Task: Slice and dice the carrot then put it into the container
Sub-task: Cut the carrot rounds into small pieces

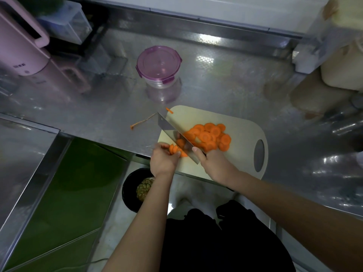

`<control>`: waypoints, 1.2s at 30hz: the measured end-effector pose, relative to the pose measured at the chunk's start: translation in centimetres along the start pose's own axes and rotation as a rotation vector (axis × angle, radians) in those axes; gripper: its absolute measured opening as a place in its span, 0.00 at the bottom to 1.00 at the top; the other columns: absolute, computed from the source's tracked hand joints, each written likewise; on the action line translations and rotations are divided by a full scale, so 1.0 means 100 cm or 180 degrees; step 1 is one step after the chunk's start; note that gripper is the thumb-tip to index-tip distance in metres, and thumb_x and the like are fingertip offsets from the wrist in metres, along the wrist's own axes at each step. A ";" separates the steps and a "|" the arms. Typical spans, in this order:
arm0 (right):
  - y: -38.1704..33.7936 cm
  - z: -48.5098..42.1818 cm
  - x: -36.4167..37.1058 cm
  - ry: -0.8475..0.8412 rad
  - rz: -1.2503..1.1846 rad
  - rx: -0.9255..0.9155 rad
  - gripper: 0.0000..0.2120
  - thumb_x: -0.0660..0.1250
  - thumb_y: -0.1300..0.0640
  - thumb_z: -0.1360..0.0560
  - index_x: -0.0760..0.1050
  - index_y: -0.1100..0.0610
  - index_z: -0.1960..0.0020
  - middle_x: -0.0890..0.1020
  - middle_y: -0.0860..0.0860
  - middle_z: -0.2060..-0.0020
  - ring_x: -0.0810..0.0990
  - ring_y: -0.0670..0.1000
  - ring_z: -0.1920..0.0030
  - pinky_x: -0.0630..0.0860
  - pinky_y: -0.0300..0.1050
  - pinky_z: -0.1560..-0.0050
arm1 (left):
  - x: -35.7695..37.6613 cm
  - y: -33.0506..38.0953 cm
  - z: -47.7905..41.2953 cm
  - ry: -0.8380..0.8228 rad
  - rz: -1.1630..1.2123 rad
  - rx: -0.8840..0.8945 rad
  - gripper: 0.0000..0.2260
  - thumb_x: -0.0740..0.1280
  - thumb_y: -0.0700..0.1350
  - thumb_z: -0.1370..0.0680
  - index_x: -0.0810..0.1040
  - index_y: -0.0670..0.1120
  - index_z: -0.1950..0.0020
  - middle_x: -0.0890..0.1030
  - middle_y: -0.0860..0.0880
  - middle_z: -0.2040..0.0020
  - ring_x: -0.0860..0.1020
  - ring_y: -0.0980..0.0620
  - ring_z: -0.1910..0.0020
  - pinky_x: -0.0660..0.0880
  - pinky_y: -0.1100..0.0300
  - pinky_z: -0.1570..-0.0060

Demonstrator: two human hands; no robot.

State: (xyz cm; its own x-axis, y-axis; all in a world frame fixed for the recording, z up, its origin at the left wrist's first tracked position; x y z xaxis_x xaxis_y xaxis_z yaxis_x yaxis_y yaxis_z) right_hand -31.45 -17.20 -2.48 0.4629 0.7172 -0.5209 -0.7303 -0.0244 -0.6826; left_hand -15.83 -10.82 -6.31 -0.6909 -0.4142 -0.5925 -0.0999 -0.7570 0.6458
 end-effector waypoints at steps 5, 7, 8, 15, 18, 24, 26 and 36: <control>-0.005 0.002 -0.002 0.0174 -0.0169 -0.0034 0.26 0.52 0.46 0.19 0.71 0.67 0.62 0.73 0.63 0.69 0.75 0.60 0.63 0.72 0.51 0.57 | -0.002 0.002 0.002 -0.0004 -0.0084 -0.0025 0.13 0.74 0.47 0.30 0.72 0.50 0.50 0.76 0.54 0.59 0.77 0.51 0.55 0.73 0.58 0.56; -0.006 0.003 -0.002 0.0215 -0.0174 -0.0050 0.26 0.53 0.45 0.19 0.68 0.64 0.66 0.70 0.58 0.72 0.72 0.54 0.68 0.69 0.49 0.61 | -0.002 0.003 0.002 -0.0006 -0.0123 -0.0023 0.13 0.74 0.48 0.30 0.72 0.51 0.50 0.76 0.54 0.60 0.76 0.51 0.55 0.73 0.58 0.55; -0.007 0.004 -0.003 0.0204 -0.0148 -0.0046 0.26 0.53 0.46 0.19 0.65 0.61 0.69 0.69 0.54 0.74 0.70 0.52 0.70 0.67 0.46 0.64 | -0.003 0.004 0.003 -0.0013 -0.0144 -0.0018 0.13 0.73 0.48 0.29 0.72 0.51 0.51 0.75 0.54 0.60 0.76 0.51 0.55 0.73 0.58 0.54; -0.009 0.001 0.000 -0.0013 -0.0018 0.0035 0.19 0.52 0.46 0.18 0.61 0.46 0.68 0.69 0.49 0.72 0.70 0.48 0.68 0.66 0.42 0.64 | -0.002 0.002 0.001 -0.0023 -0.0194 -0.0016 0.12 0.74 0.48 0.30 0.73 0.51 0.51 0.76 0.53 0.58 0.77 0.51 0.55 0.72 0.59 0.56; -0.011 0.000 0.002 -0.0027 0.0091 0.0120 0.22 0.51 0.46 0.18 0.63 0.53 0.69 0.68 0.52 0.73 0.70 0.51 0.69 0.65 0.43 0.66 | 0.000 0.002 0.001 -0.0062 -0.0221 0.0007 0.11 0.73 0.48 0.30 0.73 0.51 0.54 0.78 0.52 0.57 0.77 0.50 0.54 0.73 0.58 0.55; -0.001 0.001 0.012 -0.0008 -0.0103 0.0573 0.16 0.52 0.52 0.17 0.71 0.60 0.37 0.69 0.52 0.66 0.74 0.55 0.62 0.68 0.43 0.63 | 0.000 0.002 0.000 -0.0096 -0.0284 -0.0023 0.09 0.73 0.48 0.30 0.73 0.52 0.57 0.80 0.51 0.54 0.79 0.48 0.52 0.74 0.57 0.54; -0.004 -0.001 0.017 0.0052 0.0269 0.0474 0.17 0.54 0.55 0.18 0.66 0.57 0.31 0.70 0.55 0.62 0.76 0.56 0.57 0.68 0.45 0.61 | 0.000 0.002 -0.001 -0.0099 -0.0326 -0.0074 0.10 0.73 0.49 0.30 0.72 0.52 0.57 0.80 0.50 0.51 0.79 0.48 0.51 0.74 0.57 0.54; -0.014 -0.017 0.007 0.0139 0.0068 0.0086 0.28 0.51 0.42 0.20 0.77 0.64 0.55 0.80 0.61 0.61 0.79 0.58 0.56 0.69 0.43 0.58 | -0.002 0.003 -0.001 -0.0169 -0.0247 -0.0055 0.10 0.74 0.47 0.31 0.73 0.52 0.59 0.78 0.54 0.59 0.79 0.50 0.53 0.74 0.58 0.52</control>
State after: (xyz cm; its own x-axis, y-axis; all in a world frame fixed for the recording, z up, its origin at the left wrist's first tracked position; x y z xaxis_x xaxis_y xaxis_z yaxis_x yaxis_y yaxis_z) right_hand -29.22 -17.90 -2.72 0.4680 0.6857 -0.5574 -0.7533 -0.0202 -0.6574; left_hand -15.60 -11.05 -6.03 -0.7188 -0.3270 -0.6136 -0.1424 -0.7945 0.5903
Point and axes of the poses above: each hand's wrist, its own z-axis away from the middle knuckle, its own x-axis out of the palm, y = z × x, the point moved 8 cm from there along -z, towards the middle knuckle
